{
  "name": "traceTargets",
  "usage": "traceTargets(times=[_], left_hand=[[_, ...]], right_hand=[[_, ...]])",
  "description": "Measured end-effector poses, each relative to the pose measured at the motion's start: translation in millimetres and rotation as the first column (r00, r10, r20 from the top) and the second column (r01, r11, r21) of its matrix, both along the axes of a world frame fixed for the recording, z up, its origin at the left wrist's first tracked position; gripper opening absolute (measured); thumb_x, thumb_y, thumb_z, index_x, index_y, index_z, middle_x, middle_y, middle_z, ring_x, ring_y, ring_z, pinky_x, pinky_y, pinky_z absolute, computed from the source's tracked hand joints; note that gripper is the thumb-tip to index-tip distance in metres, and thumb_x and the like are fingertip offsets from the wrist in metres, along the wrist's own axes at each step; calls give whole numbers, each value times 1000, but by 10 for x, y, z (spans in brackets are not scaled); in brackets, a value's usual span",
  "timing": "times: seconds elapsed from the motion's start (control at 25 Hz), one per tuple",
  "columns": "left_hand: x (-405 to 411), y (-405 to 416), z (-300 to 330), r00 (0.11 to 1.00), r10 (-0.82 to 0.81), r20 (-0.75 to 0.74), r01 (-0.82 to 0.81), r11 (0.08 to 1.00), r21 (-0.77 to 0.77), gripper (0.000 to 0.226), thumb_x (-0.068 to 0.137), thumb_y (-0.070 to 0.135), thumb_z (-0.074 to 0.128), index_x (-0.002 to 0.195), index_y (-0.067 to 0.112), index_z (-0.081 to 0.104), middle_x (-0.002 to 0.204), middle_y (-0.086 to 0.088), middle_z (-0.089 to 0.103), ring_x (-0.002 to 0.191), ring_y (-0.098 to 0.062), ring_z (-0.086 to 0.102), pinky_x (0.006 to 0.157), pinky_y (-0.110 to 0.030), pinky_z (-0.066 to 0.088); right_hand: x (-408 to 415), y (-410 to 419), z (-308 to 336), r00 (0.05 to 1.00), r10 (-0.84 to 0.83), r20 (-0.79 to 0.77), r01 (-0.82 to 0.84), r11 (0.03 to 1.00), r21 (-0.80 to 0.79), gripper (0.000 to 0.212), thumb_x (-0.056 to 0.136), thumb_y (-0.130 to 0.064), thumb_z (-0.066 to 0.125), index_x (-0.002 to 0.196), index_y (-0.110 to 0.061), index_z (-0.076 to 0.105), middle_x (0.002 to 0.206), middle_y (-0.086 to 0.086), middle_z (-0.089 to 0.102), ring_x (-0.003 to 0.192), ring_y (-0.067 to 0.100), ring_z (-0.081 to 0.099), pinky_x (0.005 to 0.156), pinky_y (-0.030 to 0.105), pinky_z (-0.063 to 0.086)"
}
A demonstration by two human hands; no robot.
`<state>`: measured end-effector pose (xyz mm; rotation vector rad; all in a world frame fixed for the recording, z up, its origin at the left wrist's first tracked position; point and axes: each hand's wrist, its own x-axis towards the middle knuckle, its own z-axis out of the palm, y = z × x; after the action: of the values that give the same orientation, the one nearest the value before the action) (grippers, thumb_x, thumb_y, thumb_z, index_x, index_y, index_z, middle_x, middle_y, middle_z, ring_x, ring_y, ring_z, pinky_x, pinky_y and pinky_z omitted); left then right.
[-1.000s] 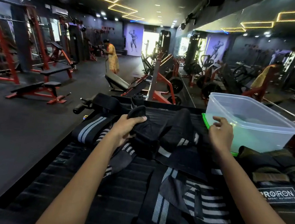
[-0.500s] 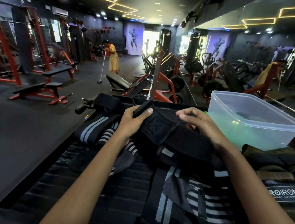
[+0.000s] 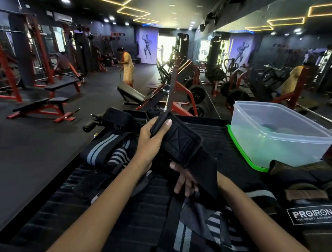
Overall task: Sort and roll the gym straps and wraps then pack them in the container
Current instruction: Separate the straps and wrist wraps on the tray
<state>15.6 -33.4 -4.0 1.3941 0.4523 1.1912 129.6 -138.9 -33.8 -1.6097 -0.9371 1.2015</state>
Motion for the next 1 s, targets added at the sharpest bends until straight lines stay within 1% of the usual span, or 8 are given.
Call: traceTargets(times=[0.08, 0.16, 0.28, 0.44, 0.6, 0.8, 0.92, 1.0], left_hand=[[-22, 21, 9, 999, 29, 33, -29, 1000, 3, 13, 94, 15, 59, 92, 7, 69, 85, -2, 69, 84, -14, 65, 77, -28, 52], [-34, 41, 13, 997, 77, 22, -79, 994, 79, 18, 94, 14, 59, 90, -2, 65, 82, -7, 64, 80, -16, 61, 73, -28, 50], [-30, 30, 16, 994, 108, 2, -108, 990, 90, 17, 93, 12, 60, 82, 1, 64, 78, -6, 63, 76, -15, 61, 70, -26, 50], [29, -89, -37, 999, 36, -37, -30, 990, 136, 8, 93, 9, 60, 90, 8, 67, 83, 0, 68, 79, -7, 65, 71, -21, 51], [52, -77, -33, 1000, 17, -26, -13, 989, 145, 7, 93, 9, 60, 90, 9, 67, 85, -2, 68, 81, -9, 66, 73, -21, 52], [30, -15, -40, 980, 3, -199, 25, 991, 133, 12, 93, 11, 60, 87, 22, 63, 83, 9, 68, 77, 1, 65, 71, -16, 49], [17, 15, -58, 957, -38, -287, 99, 975, 200, 9, 93, 13, 61, 99, 20, 61, 92, 4, 68, 91, -9, 66, 84, -26, 52], [16, 33, -96, 939, -19, -343, 107, 965, 239, 15, 93, 15, 61, 107, 20, 60, 99, -2, 67, 97, -18, 65, 91, -35, 52]], right_hand=[[-82, 31, 6, 993, 113, -42, -115, 992, -54, 54, 88, -54, 57, 117, -8, 58, 61, 2, 69, 50, 11, 65, 39, 21, 46], [0, -5, -71, 993, 9, -121, -5, 1000, 30, 58, 86, -38, 63, 130, -3, 51, 67, 11, 68, 63, 21, 68, 40, 26, 51], [63, 91, 153, 924, -164, -346, 253, 939, 232, 12, 89, 7, 54, 92, -2, 63, 67, 0, 59, 54, -1, 62, 51, 20, 50], [128, -37, 366, 854, -218, -473, 429, 809, 402, 37, 86, -3, 52, 51, -14, 55, 48, 0, 39, 39, 9, 38, 41, 15, 36], [79, -45, 332, 864, -270, -425, 461, 763, 453, 21, 87, 8, 54, 76, -7, 64, 56, 1, 67, 49, 13, 64, 47, 18, 50], [177, -17, 320, 850, -401, -341, 523, 714, 466, 30, 86, 13, 53, 96, -9, 70, 65, -3, 71, 58, 14, 66, 55, 18, 55], [253, 25, 247, 823, -397, -407, 553, 726, 409, 19, 84, -8, 65, 102, -6, 72, 78, 9, 73, 78, 32, 63, 73, 30, 57], [247, -7, 280, 840, -278, -466, 457, 825, 332, 54, 76, -41, 76, 114, -3, 68, 110, 22, 69, 110, 44, 60, 102, 52, 46]])
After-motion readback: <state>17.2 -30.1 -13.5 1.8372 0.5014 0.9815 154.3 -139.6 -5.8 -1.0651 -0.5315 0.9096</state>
